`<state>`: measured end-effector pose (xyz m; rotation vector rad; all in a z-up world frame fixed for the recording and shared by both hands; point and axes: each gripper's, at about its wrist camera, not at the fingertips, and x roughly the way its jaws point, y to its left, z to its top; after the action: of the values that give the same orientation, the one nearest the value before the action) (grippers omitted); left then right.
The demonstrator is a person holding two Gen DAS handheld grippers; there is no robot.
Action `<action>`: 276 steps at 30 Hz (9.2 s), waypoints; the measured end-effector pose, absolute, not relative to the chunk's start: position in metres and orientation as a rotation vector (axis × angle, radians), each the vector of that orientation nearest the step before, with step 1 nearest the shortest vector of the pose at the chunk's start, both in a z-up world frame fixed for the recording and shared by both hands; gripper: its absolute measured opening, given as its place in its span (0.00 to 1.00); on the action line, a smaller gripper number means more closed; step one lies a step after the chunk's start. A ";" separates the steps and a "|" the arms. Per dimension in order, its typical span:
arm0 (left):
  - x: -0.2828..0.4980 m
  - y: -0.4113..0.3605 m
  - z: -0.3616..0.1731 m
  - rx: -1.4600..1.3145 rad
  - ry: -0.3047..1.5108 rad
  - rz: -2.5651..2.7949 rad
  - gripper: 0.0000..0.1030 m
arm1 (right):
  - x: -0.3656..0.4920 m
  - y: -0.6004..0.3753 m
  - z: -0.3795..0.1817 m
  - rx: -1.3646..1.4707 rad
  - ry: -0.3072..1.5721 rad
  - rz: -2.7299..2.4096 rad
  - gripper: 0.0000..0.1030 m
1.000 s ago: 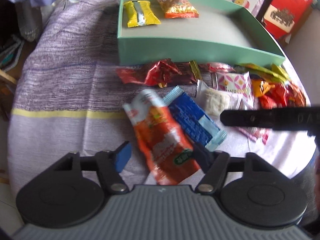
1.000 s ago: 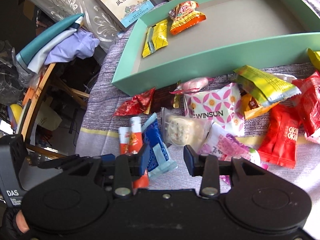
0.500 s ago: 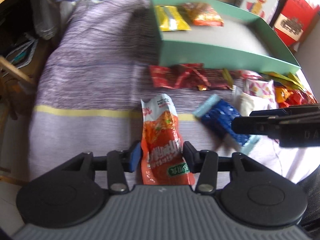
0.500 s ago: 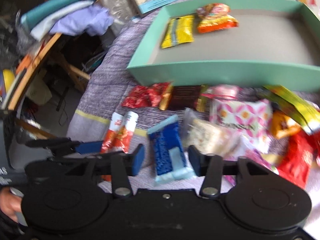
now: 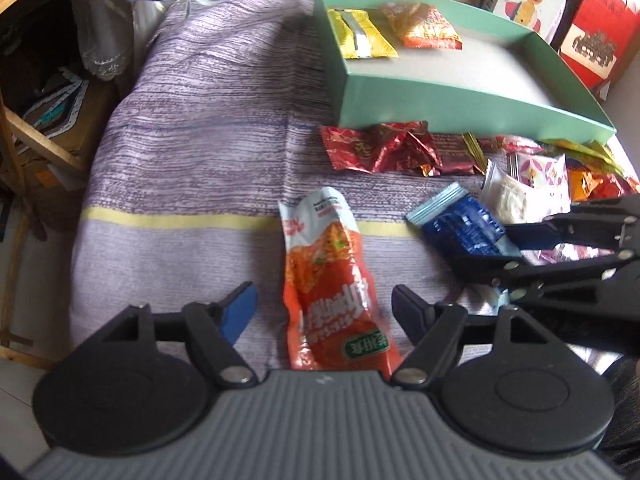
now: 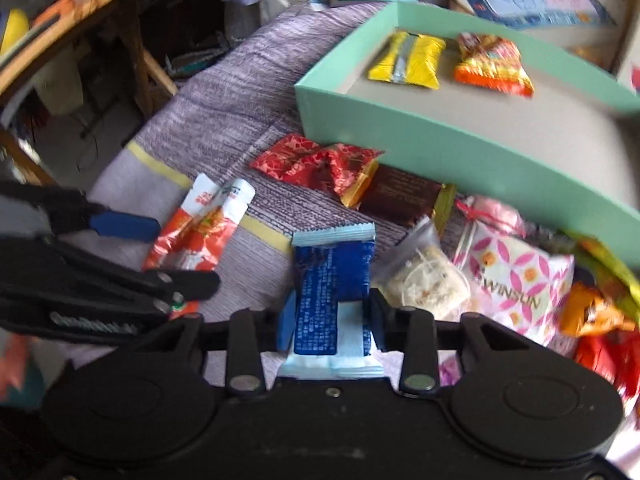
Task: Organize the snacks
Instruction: 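Place both packets side by side in the green tray and release, then grasp the yellow-green stick packet with the left tool while the right tool grasps the orange WINSUN pack, then lower both packets into the green tray and open both tools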
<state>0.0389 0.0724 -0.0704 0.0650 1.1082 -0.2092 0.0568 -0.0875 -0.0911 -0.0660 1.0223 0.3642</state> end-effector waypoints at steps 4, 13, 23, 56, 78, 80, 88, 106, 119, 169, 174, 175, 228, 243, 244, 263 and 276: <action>0.032 0.060 -0.070 0.153 1.068 -0.202 0.39 | 0.056 -0.101 -0.092 -0.004 1.035 0.358 0.36; 0.031 0.058 -0.039 0.120 1.031 -0.189 0.30 | 0.050 -0.126 -0.061 0.144 0.979 0.420 0.35; 0.082 0.008 0.020 0.093 0.935 -0.279 0.30 | 0.070 -0.203 -0.012 0.280 0.840 0.317 0.35; 0.291 -0.209 -0.038 0.098 1.002 -0.354 0.84 | 0.243 -0.371 -0.045 0.446 0.804 0.044 0.91; 0.155 -0.175 -0.003 0.173 0.964 -0.418 0.98 | 0.094 -0.386 -0.017 0.517 0.784 0.038 1.00; 0.141 -0.175 -0.004 0.186 0.961 -0.431 0.98 | 0.082 -0.388 -0.019 0.517 0.788 0.031 1.00; 0.114 -0.183 -0.025 0.209 1.022 -0.426 0.91 | 0.051 -0.399 -0.043 0.570 0.822 0.009 1.00; 0.087 -0.172 -0.055 0.245 1.057 -0.494 0.44 | 0.008 -0.412 -0.091 0.613 0.849 -0.090 0.61; 0.058 -0.132 -0.062 0.240 1.100 -0.510 0.51 | -0.008 -0.365 -0.080 0.608 0.885 -0.005 0.61; 0.091 -0.074 -0.010 0.060 0.952 -0.502 0.54 | 0.016 -0.329 -0.087 0.228 1.057 -0.028 0.53; 0.101 -0.116 -0.022 0.198 0.950 -0.541 0.51 | 0.009 -0.362 -0.079 0.301 1.009 -0.112 0.58; 0.102 -0.127 -0.028 0.239 0.953 -0.555 0.51 | 0.007 -0.367 -0.078 0.315 0.997 -0.131 0.58; 0.094 -0.147 -0.064 0.243 1.050 -0.605 0.17 | 0.013 -0.354 -0.069 0.270 1.042 -0.209 0.66; 0.095 -0.132 -0.040 0.133 1.019 -0.647 0.17 | 0.015 -0.353 -0.054 0.264 1.020 -0.207 0.49; 0.096 -0.132 -0.033 0.124 1.005 -0.651 0.17 | 0.016 -0.355 -0.046 0.280 0.999 -0.198 0.49; 0.224 -0.185 -0.019 0.011 1.001 -0.497 0.17 | 0.178 -0.352 -0.033 0.318 0.816 -0.013 0.50; 0.223 -0.196 -0.042 0.059 1.016 -0.417 0.93 | 0.167 -0.374 -0.028 0.441 0.755 0.028 0.92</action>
<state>0.2231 -0.1964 -0.0420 0.0587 1.0160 -0.4170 0.1674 -0.3739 -0.0278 0.4414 0.7551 0.0279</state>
